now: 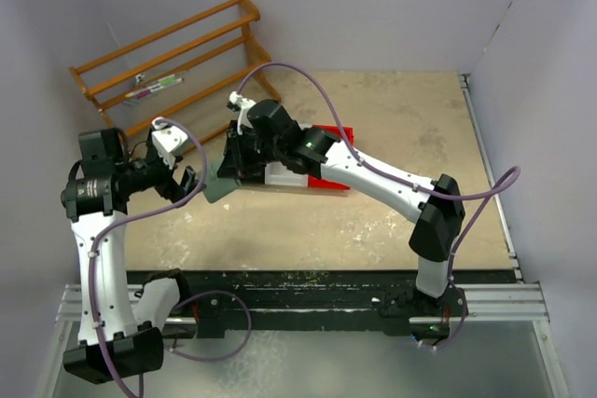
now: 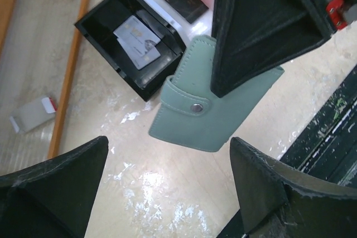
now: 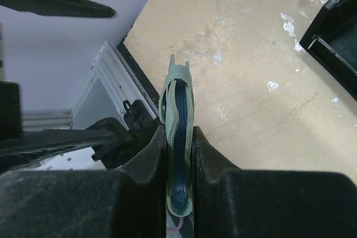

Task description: Take the credit cards out of the card holder

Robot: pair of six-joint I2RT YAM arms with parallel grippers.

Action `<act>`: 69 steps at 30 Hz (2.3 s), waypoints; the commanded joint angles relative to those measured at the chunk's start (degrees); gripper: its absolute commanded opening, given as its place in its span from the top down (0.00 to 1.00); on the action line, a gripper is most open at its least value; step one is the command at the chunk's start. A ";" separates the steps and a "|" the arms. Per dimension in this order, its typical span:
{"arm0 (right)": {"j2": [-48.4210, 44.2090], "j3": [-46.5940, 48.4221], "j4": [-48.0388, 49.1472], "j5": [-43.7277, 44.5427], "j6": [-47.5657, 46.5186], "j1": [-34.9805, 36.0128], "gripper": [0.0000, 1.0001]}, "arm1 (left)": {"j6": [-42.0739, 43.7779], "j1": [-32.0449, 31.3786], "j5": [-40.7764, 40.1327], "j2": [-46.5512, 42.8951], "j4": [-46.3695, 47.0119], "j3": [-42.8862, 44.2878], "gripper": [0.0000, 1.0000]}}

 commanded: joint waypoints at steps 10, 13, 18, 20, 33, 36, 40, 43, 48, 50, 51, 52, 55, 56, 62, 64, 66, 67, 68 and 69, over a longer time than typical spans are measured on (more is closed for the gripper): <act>0.02 4.19 1.29 1.21 3.05 -0.17 1.00 | -5.88 -12.68 -11.82 2.74 10.36 -5.38 0.16; 0.21 4.06 1.48 0.75 2.81 -0.10 1.00 | -6.38 -12.68 -11.62 2.60 11.27 -6.07 0.22; 0.46 3.97 1.91 0.14 2.48 -0.12 1.00 | -7.67 -12.69 -12.21 1.99 13.41 -7.09 0.36; 0.59 3.93 2.00 -0.07 2.46 0.04 1.00 | -8.44 -12.67 -12.67 1.67 14.33 -7.39 0.44; 2.14 4.92 2.61 -1.07 3.56 1.47 1.00 | -8.88 -12.77 -10.62 0.59 12.04 -8.31 0.44; 2.38 5.77 1.78 -0.14 3.54 2.00 1.00 | -7.58 -12.77 -10.23 0.93 10.26 -9.44 0.40; 2.45 5.64 1.73 0.05 3.63 2.11 1.00 | -7.34 -12.77 -10.94 0.19 10.40 -9.89 0.41; 2.04 5.22 1.21 0.60 4.08 2.04 1.00 | -7.27 -12.77 -11.00 -0.21 10.45 -9.99 0.41; 1.86 6.11 0.90 0.31 4.24 2.10 1.00 | -8.11 -12.77 -11.80 -0.24 12.26 -10.39 0.41; 2.17 6.82 1.25 0.52 4.34 2.07 1.00 | -9.00 -12.81 -11.68 -0.31 13.52 -10.48 0.43; 2.27 7.04 1.50 0.47 4.38 2.11 1.00 | -9.43 -12.85 -11.65 -0.33 14.06 -10.56 0.45; 2.38 7.15 1.58 0.45 4.67 2.07 1.00 | -9.88 -12.92 -11.54 -0.30 14.56 -10.67 0.46; 2.55 7.81 1.19 1.01 5.51 2.06 1.00 | -10.41 -13.32 -12.11 -0.21 14.75 -11.00 0.50; 2.59 7.99 1.31 1.25 5.70 2.06 1.00 | -10.39 -13.42 -12.44 -0.36 14.82 -11.15 0.52; 4.08 10.74 1.46 1.30 5.90 2.09 1.00 | -11.46 -13.81 -16.71 -0.51 17.74 -12.16 0.62; 4.36 10.96 1.64 1.04 5.92 2.17 1.00 | -12.78 -13.78 -19.29 -0.15 19.38 -11.87 0.72; 4.55 10.76 1.42 0.94 6.02 2.24 1.00 | -13.86 -13.82 -21.06 -0.03 20.64 -11.59 0.79; 4.48 10.43 1.45 1.01 5.98 2.28 1.00 | -14.41 -13.82 -21.77 -0.13 21.24 -11.40 0.80; 4.30 10.07 1.61 1.06 6.00 2.27 1.00 | -15.02 -13.82 -21.96 -0.30 21.70 -11.22 0.82; 4.28 9.72 1.79 1.06 6.01 2.29 1.00 | -15.47 -13.78 -21.64 -0.62 21.93 -11.03 0.82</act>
